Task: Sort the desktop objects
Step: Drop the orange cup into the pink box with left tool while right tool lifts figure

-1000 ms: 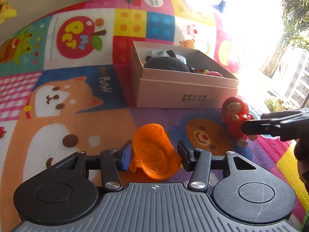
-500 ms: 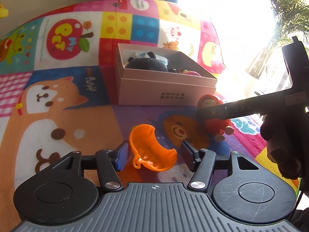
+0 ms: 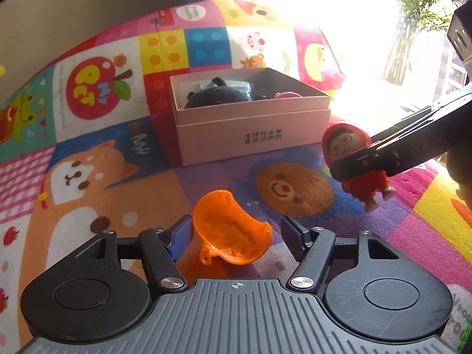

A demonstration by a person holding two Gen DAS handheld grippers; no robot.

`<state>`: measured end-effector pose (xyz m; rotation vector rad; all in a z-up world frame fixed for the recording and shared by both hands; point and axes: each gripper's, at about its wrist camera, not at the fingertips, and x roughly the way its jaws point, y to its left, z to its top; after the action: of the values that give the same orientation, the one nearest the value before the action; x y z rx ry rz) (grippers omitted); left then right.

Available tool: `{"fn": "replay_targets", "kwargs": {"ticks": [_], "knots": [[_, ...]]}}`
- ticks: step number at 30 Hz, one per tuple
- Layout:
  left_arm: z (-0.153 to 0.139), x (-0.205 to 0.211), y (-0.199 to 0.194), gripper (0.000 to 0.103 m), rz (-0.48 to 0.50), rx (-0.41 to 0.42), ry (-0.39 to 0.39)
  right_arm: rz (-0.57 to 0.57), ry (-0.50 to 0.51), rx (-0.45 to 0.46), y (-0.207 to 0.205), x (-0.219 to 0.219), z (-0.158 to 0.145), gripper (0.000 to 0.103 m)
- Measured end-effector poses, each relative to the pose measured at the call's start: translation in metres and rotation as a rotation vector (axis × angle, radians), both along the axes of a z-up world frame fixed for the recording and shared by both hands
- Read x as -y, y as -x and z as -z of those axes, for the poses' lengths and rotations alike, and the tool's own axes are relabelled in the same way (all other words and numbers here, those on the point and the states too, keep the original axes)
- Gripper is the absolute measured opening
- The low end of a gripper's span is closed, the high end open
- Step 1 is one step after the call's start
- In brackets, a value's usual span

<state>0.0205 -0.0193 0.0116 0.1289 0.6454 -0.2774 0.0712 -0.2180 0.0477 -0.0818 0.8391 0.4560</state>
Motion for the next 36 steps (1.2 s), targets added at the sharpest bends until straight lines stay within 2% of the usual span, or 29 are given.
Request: {"fn": "replay_targets", "kwargs": {"ticks": [7, 15, 20, 23, 25, 30, 33, 35, 36], "knots": [[0.002, 0.004, -0.005, 0.053, 0.000, -0.016, -0.051, -0.027, -0.009, 0.044, 0.018, 0.007, -0.017, 0.065], [-0.007, 0.002, -0.004, 0.052, -0.002, -0.015, -0.035, -0.019, -0.035, 0.137, 0.030, 0.016, -0.045, 0.065], [-0.037, 0.000, -0.012, 0.052, -0.006, 0.062, -0.004, 0.022, -0.136, 0.223, 0.030, 0.040, -0.087, 0.065], [-0.057, 0.004, -0.032, 0.052, -0.011, 0.133, 0.005, 0.041, -0.132, 0.290, 0.035, 0.046, -0.099, 0.065], [-0.065, 0.009, -0.049, 0.052, -0.013, 0.160, 0.021, 0.039, -0.129, 0.294, 0.036, 0.047, -0.098, 0.065], [-0.073, 0.031, -0.112, 0.052, -0.007, 0.155, 0.105, 0.051, -0.117, 0.244, 0.028, 0.048, -0.082, 0.065], [-0.070, 0.048, -0.139, 0.053, -0.002, 0.171, 0.098, 0.071, -0.116, 0.224, 0.022, 0.051, -0.076, 0.065], [-0.066, 0.053, -0.149, 0.066, -0.011, 0.176, 0.091, 0.084, -0.112, 0.217, 0.019, 0.053, -0.071, 0.065], [-0.065, 0.051, -0.149, 0.068, -0.020, 0.173, 0.098, 0.087, -0.110, 0.212, 0.017, 0.054, -0.069, 0.065]]}}
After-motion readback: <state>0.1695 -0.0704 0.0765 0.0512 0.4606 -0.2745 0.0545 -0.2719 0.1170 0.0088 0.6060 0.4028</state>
